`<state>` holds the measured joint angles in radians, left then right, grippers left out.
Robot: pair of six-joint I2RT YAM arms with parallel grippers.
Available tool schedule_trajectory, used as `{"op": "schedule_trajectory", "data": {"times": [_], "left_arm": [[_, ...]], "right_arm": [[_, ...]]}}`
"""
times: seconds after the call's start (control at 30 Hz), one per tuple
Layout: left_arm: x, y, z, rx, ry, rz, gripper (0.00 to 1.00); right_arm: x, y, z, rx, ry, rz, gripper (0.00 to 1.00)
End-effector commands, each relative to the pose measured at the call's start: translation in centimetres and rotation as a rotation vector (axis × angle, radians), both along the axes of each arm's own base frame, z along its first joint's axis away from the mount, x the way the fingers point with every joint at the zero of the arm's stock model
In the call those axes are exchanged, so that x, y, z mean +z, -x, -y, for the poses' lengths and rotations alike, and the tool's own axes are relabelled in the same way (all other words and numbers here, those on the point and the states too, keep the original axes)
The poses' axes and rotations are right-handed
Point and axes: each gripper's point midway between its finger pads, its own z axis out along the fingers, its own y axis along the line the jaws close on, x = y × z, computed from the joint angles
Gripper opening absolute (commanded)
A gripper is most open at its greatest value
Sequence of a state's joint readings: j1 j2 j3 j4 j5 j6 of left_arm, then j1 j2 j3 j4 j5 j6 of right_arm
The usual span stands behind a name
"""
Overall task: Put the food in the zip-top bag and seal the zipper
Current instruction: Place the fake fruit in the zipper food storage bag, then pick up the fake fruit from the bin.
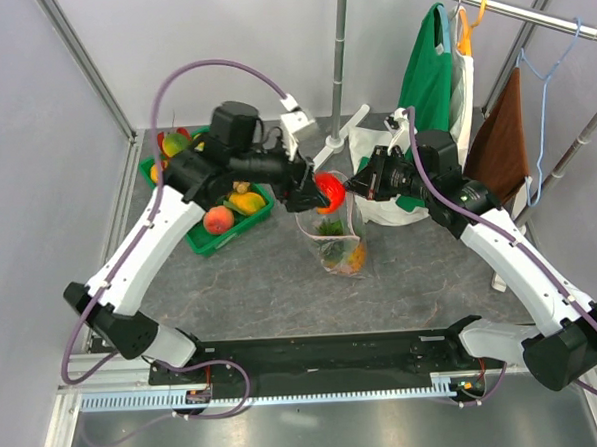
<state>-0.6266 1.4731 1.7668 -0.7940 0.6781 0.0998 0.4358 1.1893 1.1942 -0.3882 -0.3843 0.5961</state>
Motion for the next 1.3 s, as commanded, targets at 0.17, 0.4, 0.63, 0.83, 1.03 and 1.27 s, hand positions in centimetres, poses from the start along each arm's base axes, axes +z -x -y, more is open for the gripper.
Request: {"op": "schedule_trajectory", "data": {"times": [0.17,0.4,0.63,0.83,1.03,1.27], "left_arm": [[-3.8,-5.1,0.7,0.244,-0.129,0.025,0.77],[-3.1,-6.4,-1.0,0.335,-0.170,0.083,1.00],[-1.0,-6.2,-7.3,0.417,-0.036,0.037,1.00],[-7.7,-6.0,-17.6,0.616,-0.143,-0.112,0.99],[-13.9,-6.1,-23.4,0.771,-0.243,-0.251,0.95],[-18.3,-7.7,-27.4,1.122,-0.215,-0.465,0.97]], "right_arm": [[3.1,0.0,-0.1,-0.010,-0.052,0.062,0.00],[3.0,0.2,-0.1,-0.009,-0.063,0.048,0.00],[3.1,0.1,0.1,-0.018,-0.056,0.058,0.00],[2.9,0.3,0.3,-0.018,-0.053,0.057,0.00],[2.4,0.2,0.2,-0.020,-0.053,0.043,0.00],[2.6,0.0,0.2,-0.028,-0.054,0.045,0.00]]}}
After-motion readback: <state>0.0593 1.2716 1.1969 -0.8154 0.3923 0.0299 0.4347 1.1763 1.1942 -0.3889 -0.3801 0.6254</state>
